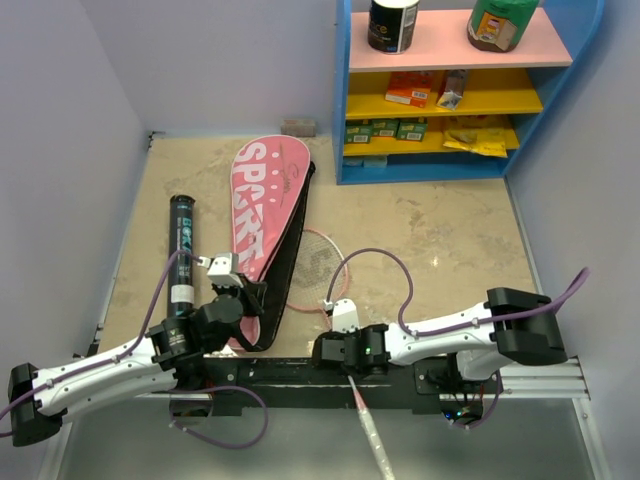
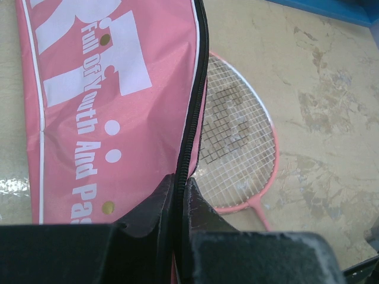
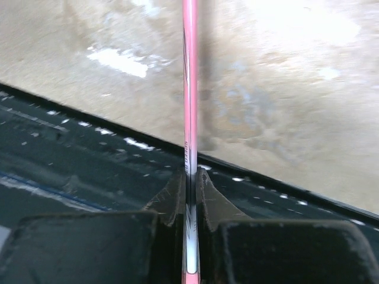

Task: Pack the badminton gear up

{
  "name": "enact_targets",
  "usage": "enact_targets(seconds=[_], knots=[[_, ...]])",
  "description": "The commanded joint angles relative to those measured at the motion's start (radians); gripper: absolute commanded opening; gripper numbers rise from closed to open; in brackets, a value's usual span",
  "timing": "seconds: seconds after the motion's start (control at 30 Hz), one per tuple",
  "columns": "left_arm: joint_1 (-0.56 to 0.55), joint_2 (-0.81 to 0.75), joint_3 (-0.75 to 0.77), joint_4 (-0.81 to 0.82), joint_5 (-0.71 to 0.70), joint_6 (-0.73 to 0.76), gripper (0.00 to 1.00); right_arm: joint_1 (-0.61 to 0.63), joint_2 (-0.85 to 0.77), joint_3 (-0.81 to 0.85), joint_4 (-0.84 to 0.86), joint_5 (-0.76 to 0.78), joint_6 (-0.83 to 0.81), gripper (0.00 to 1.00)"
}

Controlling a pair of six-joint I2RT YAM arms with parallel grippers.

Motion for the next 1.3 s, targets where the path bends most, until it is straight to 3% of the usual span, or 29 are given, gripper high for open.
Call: enact_targets(seconds=[0.0, 0.17, 0.43, 0.73, 0.97, 1.27], knots=[[-0.004, 0.017, 0.044, 0.062, -0.012, -0.012, 0.00, -0.001, -0.095, 0.061, -0.190, 0.129, 0.046, 0.00], [-0.004, 0.068, 0.106, 0.040, -0.040, 0.011, 0.00, 0.002, -0.188, 0.101, -0.324, 0.105, 0.034, 0.00], [-0.003, 0.183, 0.259, -0.067, -0.158, 0.057, 0.00, 0.106, -0.318, 0.112, -0.463, 0.091, 0.144, 0.00], [-0.003, 0.197, 0.275, -0.092, -0.164, 0.045, 0.00, 0.197, -0.348, 0.268, -0.760, 0.171, 0.268, 0.00], [-0.003, 0.162, 0.261, -0.130, -0.163, 0.025, 0.00, 0.205, -0.345, 0.316, -0.757, 0.198, 0.261, 0.00], [-0.003, 0.111, 0.233, -0.104, -0.109, 0.034, 0.00, 0.193, -0.165, 0.400, -0.604, 0.258, 0.192, 0.00]])
